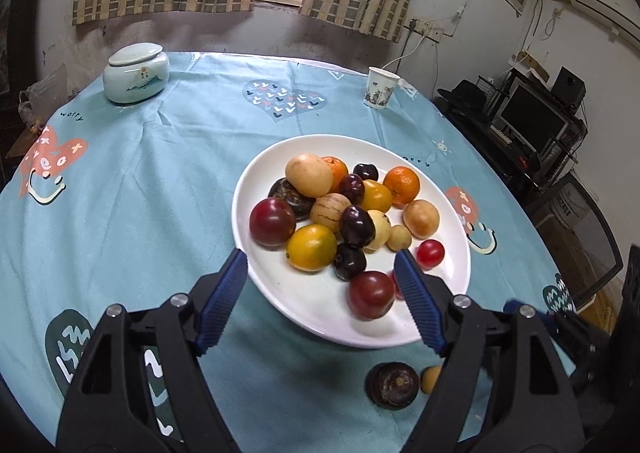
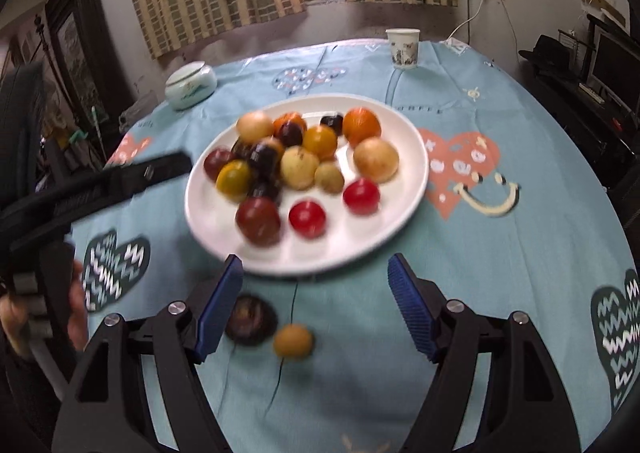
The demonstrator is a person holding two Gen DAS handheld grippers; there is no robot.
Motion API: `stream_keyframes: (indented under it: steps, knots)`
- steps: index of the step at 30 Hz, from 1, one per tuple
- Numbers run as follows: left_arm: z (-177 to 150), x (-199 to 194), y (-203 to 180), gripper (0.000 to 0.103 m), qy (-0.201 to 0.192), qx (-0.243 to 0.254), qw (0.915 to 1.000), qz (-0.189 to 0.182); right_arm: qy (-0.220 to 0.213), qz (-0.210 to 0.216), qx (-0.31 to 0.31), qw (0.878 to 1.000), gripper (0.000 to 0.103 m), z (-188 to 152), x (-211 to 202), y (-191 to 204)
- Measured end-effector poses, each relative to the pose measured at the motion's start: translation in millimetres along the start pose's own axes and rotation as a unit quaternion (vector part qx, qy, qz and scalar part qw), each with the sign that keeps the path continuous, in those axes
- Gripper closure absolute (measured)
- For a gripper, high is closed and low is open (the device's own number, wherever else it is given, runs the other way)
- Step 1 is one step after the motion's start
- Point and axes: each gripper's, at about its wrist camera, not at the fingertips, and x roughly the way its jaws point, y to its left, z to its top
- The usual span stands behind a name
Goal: Organize fruits
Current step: 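Move both open tools back to the last dark plum and yellow fruit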
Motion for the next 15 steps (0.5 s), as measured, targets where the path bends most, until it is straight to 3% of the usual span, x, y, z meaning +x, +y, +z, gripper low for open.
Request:
stream_keyframes:
  steps: [7, 15]
  knots:
    - [-17, -4, -4, 0.019, 0.007, 0.005, 1.0, 0.003, 0.027, -0.003, 0.004, 1.0, 0.028, -33, -7, 7]
    - [-39, -3, 8, 0.014, 0.021, -0.013, 0.9993, 0.028, 0.071, -0.012, 0.003, 0.997, 0.028, -50, 16, 5]
